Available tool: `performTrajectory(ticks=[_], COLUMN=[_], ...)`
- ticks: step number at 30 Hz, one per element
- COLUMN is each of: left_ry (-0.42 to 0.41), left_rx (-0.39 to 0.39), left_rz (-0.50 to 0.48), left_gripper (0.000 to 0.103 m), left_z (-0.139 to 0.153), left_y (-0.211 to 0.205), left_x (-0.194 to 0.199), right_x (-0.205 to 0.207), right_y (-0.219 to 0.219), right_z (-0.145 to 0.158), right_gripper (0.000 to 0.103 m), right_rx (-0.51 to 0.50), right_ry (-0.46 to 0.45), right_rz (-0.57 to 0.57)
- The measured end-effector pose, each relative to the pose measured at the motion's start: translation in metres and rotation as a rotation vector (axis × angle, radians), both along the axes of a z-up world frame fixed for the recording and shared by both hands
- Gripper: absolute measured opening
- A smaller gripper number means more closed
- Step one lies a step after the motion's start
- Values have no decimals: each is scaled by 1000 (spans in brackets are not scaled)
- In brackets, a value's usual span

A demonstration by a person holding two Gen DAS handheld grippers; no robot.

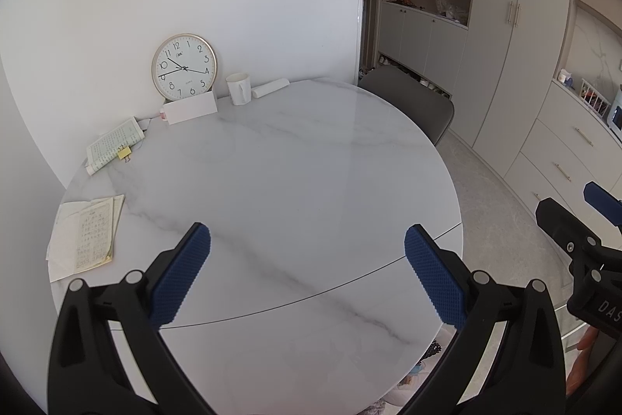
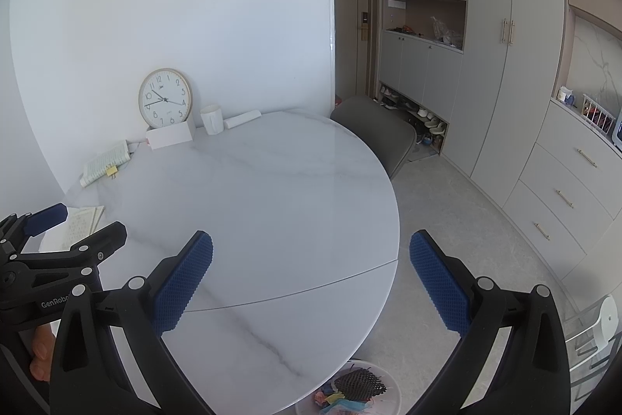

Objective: Collect trash

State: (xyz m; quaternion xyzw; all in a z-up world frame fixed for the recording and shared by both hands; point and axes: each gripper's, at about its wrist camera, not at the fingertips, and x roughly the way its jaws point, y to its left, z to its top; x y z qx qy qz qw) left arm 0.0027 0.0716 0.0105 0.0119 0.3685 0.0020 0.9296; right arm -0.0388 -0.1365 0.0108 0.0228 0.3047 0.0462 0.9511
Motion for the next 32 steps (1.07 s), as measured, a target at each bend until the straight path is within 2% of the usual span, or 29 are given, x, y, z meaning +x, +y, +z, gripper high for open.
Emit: performTrajectory(ticks=[23, 32], left_ry=[1, 30], left_rx=[-1, -13], left_rz=[2, -7], left_gripper=[96, 96], left_z=[-5, -8], left_y=[0, 1], left_x=[0, 6], right_x=[-2, -2], right_y=[-1, -1], right_z=[-3, -5], right_gripper=[101, 101], right_rx=[-3, -1], right_ry=[5, 8], right_rz=[4, 5])
